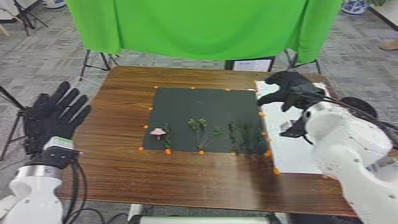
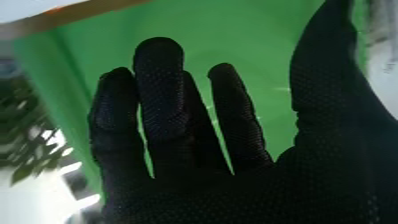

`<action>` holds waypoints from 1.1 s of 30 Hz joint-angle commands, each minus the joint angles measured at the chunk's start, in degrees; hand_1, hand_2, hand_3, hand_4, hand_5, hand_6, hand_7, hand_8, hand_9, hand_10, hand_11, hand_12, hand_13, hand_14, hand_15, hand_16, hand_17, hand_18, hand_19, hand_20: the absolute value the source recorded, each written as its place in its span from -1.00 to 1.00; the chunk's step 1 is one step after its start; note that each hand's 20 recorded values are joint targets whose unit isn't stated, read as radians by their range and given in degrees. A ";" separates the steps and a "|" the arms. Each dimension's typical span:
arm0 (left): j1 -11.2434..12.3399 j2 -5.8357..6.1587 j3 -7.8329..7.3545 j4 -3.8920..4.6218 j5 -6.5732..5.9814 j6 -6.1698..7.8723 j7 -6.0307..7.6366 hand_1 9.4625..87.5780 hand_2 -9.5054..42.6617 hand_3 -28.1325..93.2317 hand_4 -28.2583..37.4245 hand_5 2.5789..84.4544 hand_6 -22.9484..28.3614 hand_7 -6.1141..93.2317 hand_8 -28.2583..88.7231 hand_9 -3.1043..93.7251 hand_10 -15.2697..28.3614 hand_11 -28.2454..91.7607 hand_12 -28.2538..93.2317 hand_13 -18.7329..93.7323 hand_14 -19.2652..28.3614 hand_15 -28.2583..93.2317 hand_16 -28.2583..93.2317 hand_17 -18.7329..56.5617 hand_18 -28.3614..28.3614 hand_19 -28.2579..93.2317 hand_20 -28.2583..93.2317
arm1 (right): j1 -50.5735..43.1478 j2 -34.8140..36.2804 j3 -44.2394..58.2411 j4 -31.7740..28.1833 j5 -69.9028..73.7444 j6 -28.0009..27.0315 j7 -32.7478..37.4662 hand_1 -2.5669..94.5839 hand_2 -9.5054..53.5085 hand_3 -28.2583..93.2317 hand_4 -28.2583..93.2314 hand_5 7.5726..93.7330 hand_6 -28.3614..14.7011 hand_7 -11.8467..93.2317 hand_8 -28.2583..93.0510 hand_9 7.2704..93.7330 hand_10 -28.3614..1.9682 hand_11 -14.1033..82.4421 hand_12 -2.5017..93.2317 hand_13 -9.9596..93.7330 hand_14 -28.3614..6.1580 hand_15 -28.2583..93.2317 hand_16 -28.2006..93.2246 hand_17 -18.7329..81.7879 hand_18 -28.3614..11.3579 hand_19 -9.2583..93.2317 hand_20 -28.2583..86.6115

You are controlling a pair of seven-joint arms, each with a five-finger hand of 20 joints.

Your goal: Arrange flowers

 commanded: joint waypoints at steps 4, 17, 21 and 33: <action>-0.23 0.61 -0.19 -0.50 1.20 -1.01 0.03 -0.59 -0.18 0.68 -1.00 -0.11 0.21 -0.73 -0.63 -0.32 0.34 -0.31 -0.36 -0.32 0.44 -0.15 -0.61 -0.63 0.44 -0.10 -0.40 | -14.33 6.30 15.43 -0.76 -0.11 2.14 6.50 -0.28 -1.00 0.72 -0.92 -0.13 0.06 -0.53 -0.71 -0.15 -0.23 -0.53 -0.69 0.34 -0.27 0.56 -0.16 0.05 -0.76 0.76 0.13; 0.69 0.58 -0.38 -0.71 1.12 -1.21 0.55 -0.59 -0.18 0.68 -1.00 -0.11 0.21 -0.73 -0.63 -0.32 0.34 -0.31 -0.36 -0.32 0.43 -0.15 -0.61 -0.63 0.44 -0.10 -0.40 | -18.57 5.42 22.39 2.87 2.30 -6.30 7.45 -0.22 -1.00 0.74 -0.95 -0.16 0.03 -0.54 -0.70 -0.16 -0.17 -0.53 -0.69 0.33 -0.25 0.55 -0.16 0.04 -0.74 0.75 0.12; 0.45 0.56 -0.07 -0.75 1.03 -1.11 0.61 -0.59 -0.18 0.68 -1.00 -0.11 0.21 -0.73 -0.63 -0.32 0.34 -0.31 -0.36 -0.32 0.43 -0.15 -0.61 -0.63 0.44 -0.10 -0.40 | -17.22 4.98 20.78 4.47 2.06 -5.62 7.13 -0.14 -1.00 0.76 -0.97 -0.16 0.06 -0.52 -0.71 -0.17 0.00 -0.51 -0.70 0.34 -0.20 0.53 -0.17 0.04 -0.72 0.75 0.12; -0.87 0.65 1.18 -0.34 0.96 -1.35 0.15 -0.59 -0.18 0.68 -1.00 -0.11 0.21 -0.73 -0.63 -0.32 0.35 -0.31 -0.36 -0.32 0.43 -0.15 -0.61 -0.63 0.44 -0.10 -0.40 | -9.98 4.90 14.96 11.20 3.81 -9.62 7.31 0.03 -1.00 0.79 -1.00 -0.17 0.16 -0.46 -0.76 -0.20 0.22 -0.46 -0.78 0.40 -0.07 0.54 -0.10 0.08 -0.68 0.77 0.13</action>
